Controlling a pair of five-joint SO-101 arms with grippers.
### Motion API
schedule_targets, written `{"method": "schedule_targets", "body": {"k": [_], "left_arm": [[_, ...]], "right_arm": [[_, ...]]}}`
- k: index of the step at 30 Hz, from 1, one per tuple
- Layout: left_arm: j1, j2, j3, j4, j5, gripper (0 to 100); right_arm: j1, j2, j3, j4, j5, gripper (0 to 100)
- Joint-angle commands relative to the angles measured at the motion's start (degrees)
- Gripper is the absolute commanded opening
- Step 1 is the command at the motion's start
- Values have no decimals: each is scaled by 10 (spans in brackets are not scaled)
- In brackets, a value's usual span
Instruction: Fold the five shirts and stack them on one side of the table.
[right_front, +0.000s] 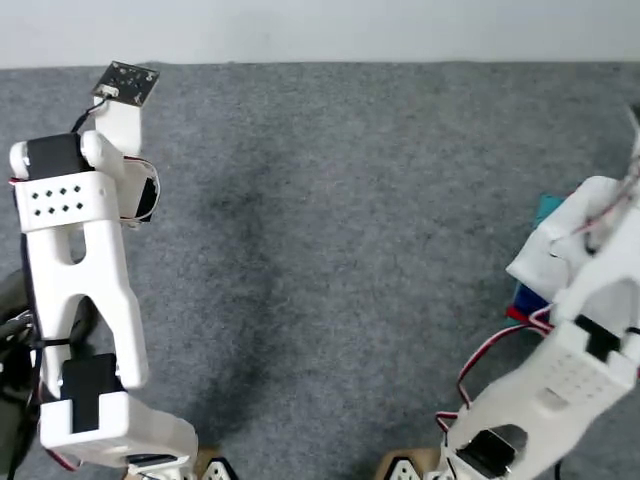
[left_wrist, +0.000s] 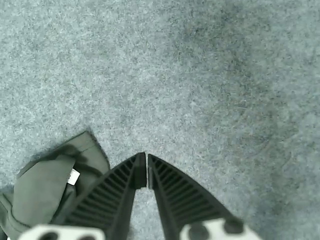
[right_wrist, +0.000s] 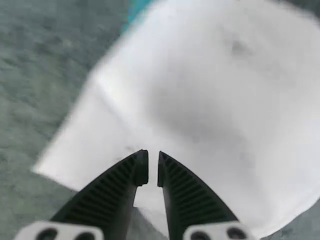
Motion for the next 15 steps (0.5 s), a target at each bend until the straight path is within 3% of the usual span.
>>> {"method": "schedule_targets", "body": {"k": [1,7,15], "left_arm": [[-2,-26,-3,11,-5,14],[-2,-25,-3,11,-5,14],[-1,-25,-4,11,-5,14]], "right_arm": [[54,28,-24,20,42,38],[69,45,-36,22,79,38],[3,-83,-43,-9,80,39]]}}
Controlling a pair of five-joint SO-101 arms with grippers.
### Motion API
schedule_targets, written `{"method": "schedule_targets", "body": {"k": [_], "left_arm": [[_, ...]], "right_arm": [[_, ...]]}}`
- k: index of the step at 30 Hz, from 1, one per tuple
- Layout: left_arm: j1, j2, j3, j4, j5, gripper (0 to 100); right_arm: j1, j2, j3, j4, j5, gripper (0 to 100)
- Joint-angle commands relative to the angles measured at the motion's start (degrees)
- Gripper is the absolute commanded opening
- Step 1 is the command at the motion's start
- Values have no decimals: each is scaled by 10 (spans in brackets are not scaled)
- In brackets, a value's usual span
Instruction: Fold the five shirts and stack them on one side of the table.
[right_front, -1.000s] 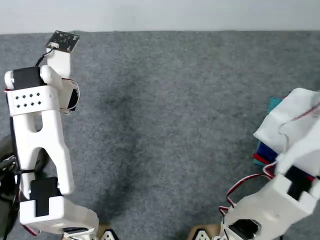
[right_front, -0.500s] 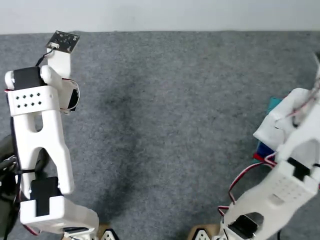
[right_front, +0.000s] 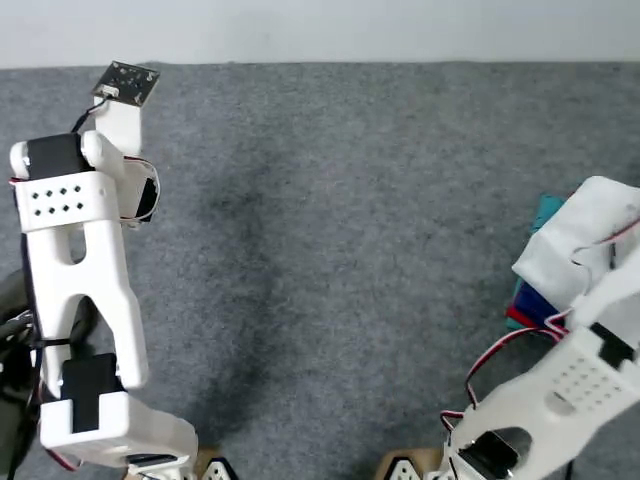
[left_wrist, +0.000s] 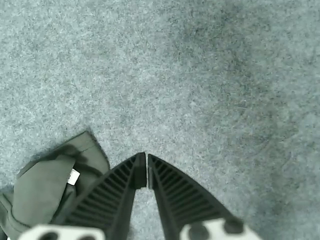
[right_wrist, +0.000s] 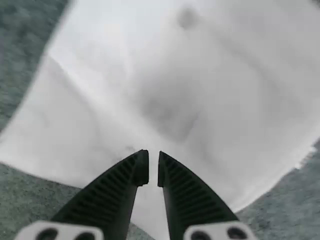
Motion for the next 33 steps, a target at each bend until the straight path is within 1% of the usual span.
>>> {"method": "schedule_targets", "body": {"k": [1,4,11,13,15,21,25,27,29,33], "left_arm": [[0,-25,-4,11,-5,14],[2,-26,-4,11,-4,14],[1,-29,-3,11,-3,14],[0,-30,-3,11,-3,14],[-2,-31,-3,11,-3,14],[-2,-32,-3,11,-2,14],[-3,-32,-4,11,-2,14],[-3,-32,-4,11,-2,14],[-3,-33,-4,11,-2,14],[2,-55,-4,11,-2,14]], "right_arm": [[-29,-68,-33,-30,8,39],[-25,-48,-28,-114,9,39],[31,127,-33,-274,11,39],[41,150,-39,-296,11,39],[42,142,-61,-270,8,39],[-7,68,-182,-82,5,39],[-8,51,-222,-6,9,39],[12,51,-224,21,9,39],[45,52,-206,22,10,39],[117,65,-113,-25,16,39]]}}
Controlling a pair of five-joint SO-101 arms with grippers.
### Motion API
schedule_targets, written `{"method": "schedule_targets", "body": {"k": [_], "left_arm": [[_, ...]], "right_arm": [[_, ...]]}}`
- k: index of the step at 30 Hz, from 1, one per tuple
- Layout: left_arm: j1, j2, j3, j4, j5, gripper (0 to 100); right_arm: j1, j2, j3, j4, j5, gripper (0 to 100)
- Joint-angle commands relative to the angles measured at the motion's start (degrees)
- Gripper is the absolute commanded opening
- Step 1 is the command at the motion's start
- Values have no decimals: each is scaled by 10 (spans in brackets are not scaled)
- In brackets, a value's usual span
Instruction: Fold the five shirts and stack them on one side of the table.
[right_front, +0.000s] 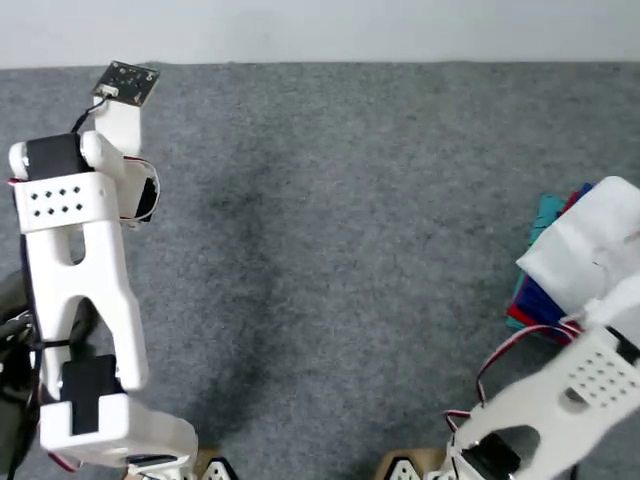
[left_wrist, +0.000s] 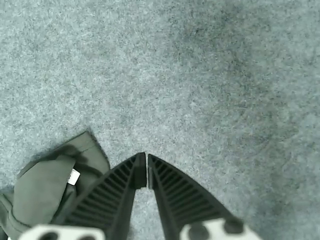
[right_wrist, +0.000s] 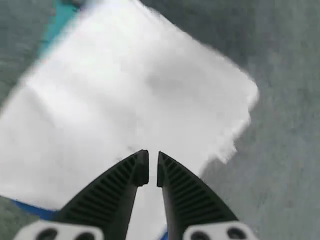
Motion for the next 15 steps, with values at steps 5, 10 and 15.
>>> {"method": "schedule_targets", "body": {"k": [5,10,15], "left_arm": [[-2,-73,-1,11,-2,14],[-3,-107,27,11,-2,14],[-4,-176,62,11,-4,14]], "right_arm": [[82,44,130,-104,69,39],[39,8,42,-22,67,39],[-21,-76,-27,29,66,39]]}}
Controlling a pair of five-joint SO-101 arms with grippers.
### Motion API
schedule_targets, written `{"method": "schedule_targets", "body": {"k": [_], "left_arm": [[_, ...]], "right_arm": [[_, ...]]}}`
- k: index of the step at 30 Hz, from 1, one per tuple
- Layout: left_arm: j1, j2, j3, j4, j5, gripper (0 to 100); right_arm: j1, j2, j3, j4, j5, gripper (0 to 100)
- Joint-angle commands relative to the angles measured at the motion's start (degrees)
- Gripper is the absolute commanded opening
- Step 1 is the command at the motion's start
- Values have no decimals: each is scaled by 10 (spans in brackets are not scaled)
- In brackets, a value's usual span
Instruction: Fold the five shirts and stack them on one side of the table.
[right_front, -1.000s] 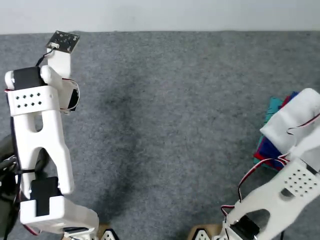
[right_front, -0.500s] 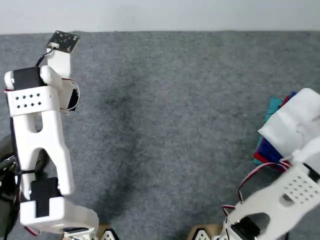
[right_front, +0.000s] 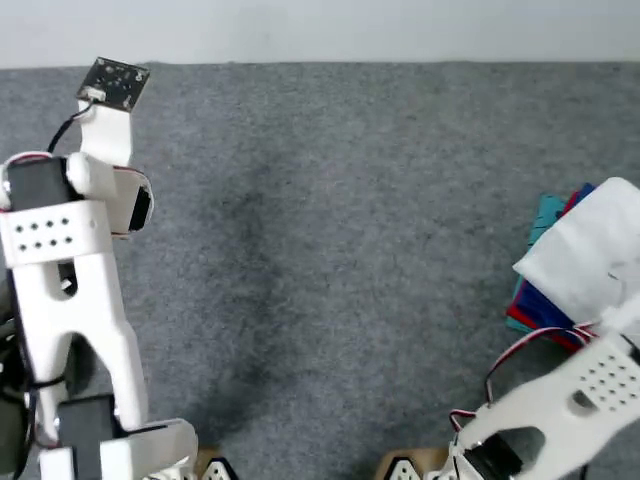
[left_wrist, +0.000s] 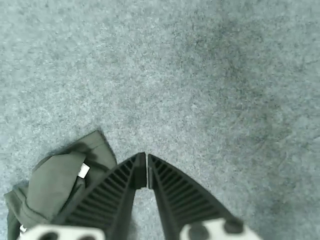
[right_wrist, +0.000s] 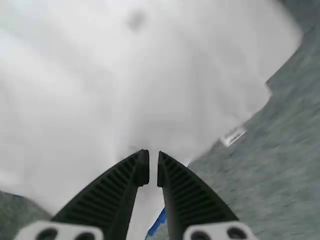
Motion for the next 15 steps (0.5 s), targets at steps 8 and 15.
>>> {"method": "schedule_targets", "body": {"k": [8,15], "left_arm": [[-35,-151,51,9,-5,14],[-101,-192,87,10,-4,14]], "right_arm": [[-131,-155,59,24,-46,39],[-143,-163,270,9,-71,39]]}}
